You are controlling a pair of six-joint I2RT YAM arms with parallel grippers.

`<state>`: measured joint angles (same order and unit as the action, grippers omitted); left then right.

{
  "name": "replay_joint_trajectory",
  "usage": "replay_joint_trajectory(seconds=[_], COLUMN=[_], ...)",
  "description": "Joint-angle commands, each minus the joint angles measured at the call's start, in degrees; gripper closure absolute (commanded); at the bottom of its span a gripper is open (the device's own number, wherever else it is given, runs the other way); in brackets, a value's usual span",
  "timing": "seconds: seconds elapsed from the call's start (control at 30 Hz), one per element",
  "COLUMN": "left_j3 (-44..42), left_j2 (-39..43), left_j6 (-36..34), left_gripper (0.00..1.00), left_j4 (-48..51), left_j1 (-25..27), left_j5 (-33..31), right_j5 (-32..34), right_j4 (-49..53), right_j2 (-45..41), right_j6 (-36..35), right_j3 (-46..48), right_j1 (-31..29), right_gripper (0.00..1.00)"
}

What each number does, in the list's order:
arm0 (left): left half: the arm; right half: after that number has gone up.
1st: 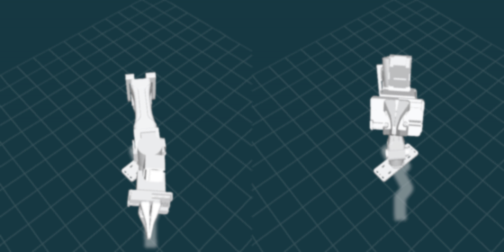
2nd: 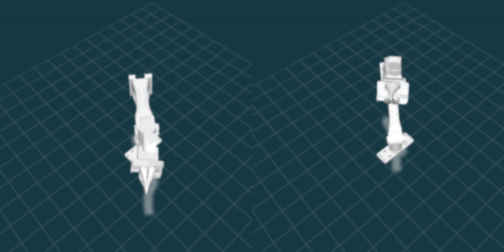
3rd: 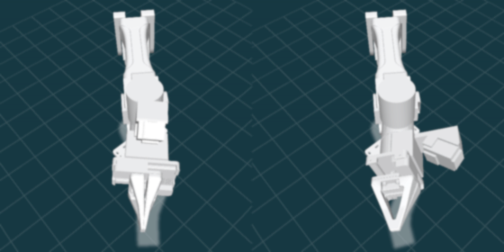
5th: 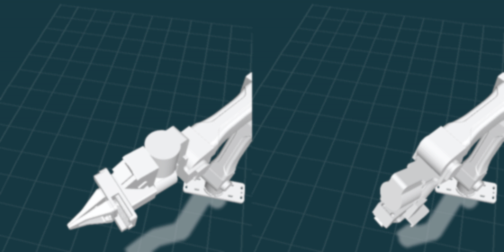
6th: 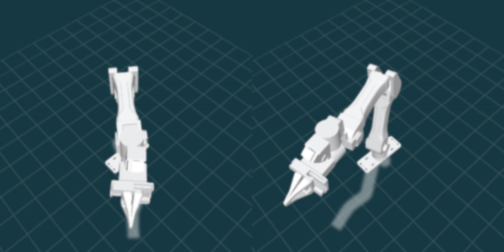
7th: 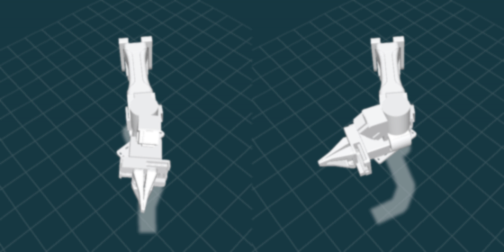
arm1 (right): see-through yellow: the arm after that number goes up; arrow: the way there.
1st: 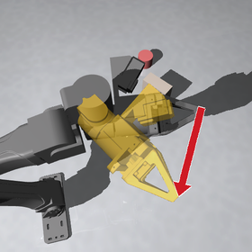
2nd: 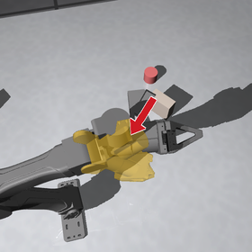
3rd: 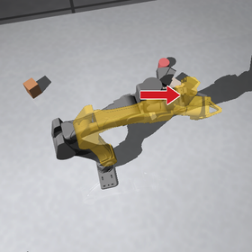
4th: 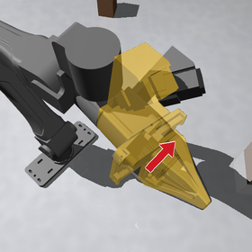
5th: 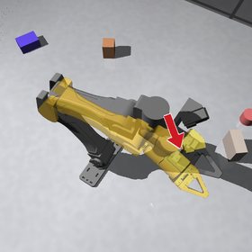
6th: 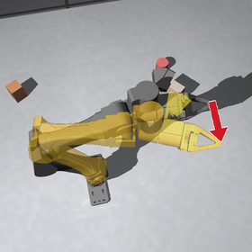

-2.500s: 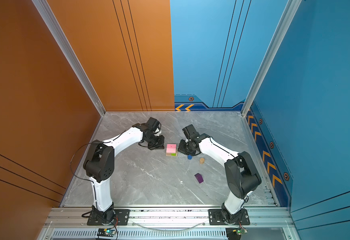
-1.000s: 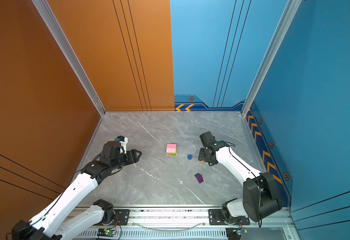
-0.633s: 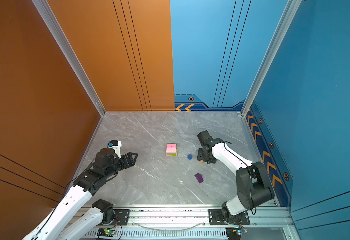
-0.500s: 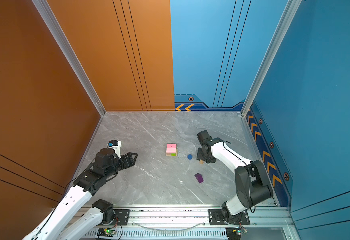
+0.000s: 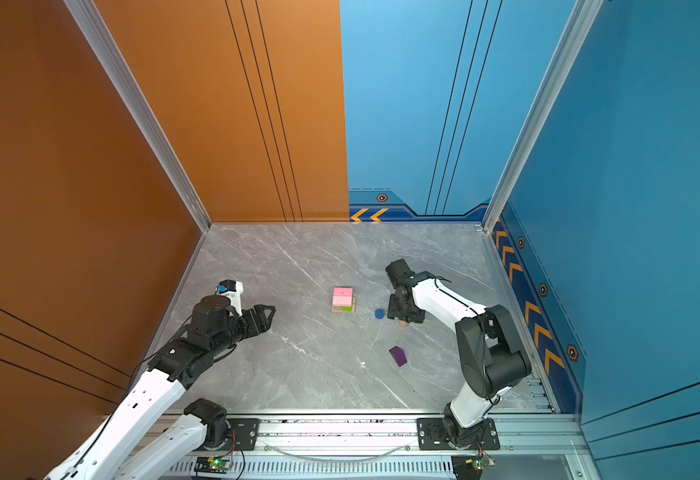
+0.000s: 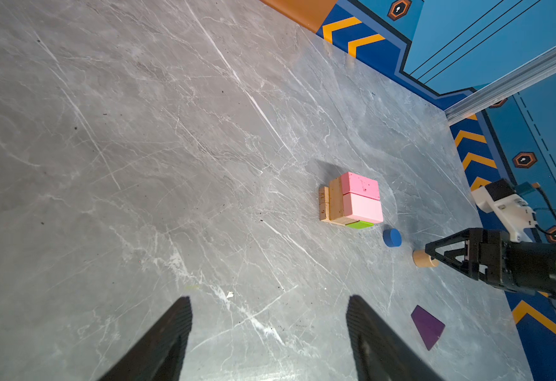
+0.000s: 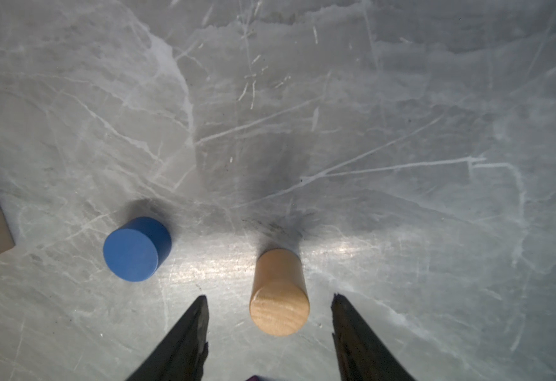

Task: Build the wood block tower
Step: 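Lower the right gripper around the wooden cylinder and close it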

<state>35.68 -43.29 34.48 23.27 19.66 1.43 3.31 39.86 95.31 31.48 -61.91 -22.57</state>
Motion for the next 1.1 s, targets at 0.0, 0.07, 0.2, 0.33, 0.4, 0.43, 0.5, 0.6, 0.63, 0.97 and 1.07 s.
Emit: replay_joint_trajectory(seconds=[0.0,0.07,0.2,0.33,0.4,0.43,0.5,0.6,0.63,0.97,1.07], left_j3=[-0.7,-0.7,-0.7,-0.7,-0.7,-0.7,-0.8,-0.7,-0.7,-1.0,-1.0], left_j2=[-0.3,-0.6,-1.3,-1.8,-1.8,-1.8,-1.8,-1.9,-1.8,-1.9,-1.8], left_j6=[-0.9,-0.9,-1.0,-0.9,-0.8,-0.8,-0.7,-0.7,-0.7,-0.6,-0.6], left_gripper=[0.24,0.24,0.24,0.24,0.24,0.24,0.24,0.24,0.24,0.25,0.25], left_j4=[-1.5,-1.6,-1.9,-2.2,-2.1,-2.1,-2.3,-2.3,-2.3,-2.3,-2.4], left_j1=[-0.8,-0.8,-0.9,-1.1,-1.2,-1.2,-1.1,-1.2,-1.2,-1.2,-1.2], left_j5=[-0.9,-0.6,-0.2,0.3,0.5,0.5,0.5,0.7,0.7,0.9,1.0], right_j5=[1.4,1.7,2.0,2.0,2.0,1.9,2.0,2.1,2.1,2.3,2.2], right_j4=[-0.1,0.2,0.2,0.2,0.3,0.4,0.5,0.4,0.5,0.8,0.8], right_j2=[1.3,1.9,2.5,3.3,3.6,3.8,4.0,4.0,4.1,4.2,4.4], right_j6=[0.1,0.2,0.2,0.2,0.2,0.1,0.1,0.1,0.1,0.2,0.2], right_j3=[-1.4,-1.5,-1.6,-1.9,-1.9,-2.1,-2.1,-2.1,-2.2,-1.9,-1.9], right_j1=[-0.4,-0.5,-0.5,-0.5,-0.5,-0.5,-0.5,-0.5,-0.5,-0.6,-0.7], right_gripper=[0.42,0.43,0.47,0.49,0.51,0.51,0.53,0.55,0.56,0.69,0.69])
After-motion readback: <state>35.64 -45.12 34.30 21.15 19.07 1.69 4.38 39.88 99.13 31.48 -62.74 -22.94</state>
